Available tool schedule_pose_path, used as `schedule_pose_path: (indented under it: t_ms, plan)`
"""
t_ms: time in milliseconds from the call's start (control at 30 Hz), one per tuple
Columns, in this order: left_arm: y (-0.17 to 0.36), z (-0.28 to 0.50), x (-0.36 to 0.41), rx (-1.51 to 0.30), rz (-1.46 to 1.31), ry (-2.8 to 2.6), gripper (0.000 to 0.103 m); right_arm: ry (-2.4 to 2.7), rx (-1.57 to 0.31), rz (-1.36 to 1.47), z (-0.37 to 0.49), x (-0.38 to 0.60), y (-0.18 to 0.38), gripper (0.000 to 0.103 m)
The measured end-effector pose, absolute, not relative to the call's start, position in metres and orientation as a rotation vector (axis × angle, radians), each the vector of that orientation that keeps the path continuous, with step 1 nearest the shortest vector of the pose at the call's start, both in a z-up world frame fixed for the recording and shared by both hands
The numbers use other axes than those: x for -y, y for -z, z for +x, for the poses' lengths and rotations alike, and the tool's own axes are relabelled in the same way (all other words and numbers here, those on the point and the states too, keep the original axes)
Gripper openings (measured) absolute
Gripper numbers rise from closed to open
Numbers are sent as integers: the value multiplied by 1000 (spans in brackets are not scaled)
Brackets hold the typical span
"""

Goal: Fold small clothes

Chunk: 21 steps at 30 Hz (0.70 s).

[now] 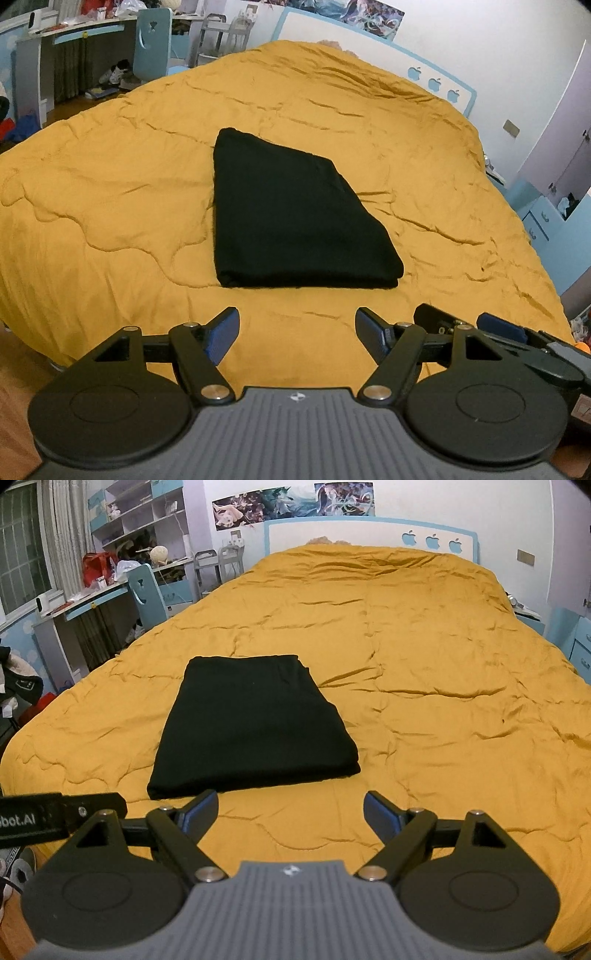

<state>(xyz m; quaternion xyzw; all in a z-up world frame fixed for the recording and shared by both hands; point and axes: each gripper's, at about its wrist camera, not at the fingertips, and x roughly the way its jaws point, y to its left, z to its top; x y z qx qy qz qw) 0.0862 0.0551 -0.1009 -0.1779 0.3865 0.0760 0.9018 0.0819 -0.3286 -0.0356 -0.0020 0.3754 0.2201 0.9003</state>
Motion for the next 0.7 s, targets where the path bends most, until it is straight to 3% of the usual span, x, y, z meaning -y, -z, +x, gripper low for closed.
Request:
schedule_pose_path:
  t_ms: [700]
  plan:
    - [110,91,-51,-845,-338,-173,84,-450,-783,-13,80,326,39,82]
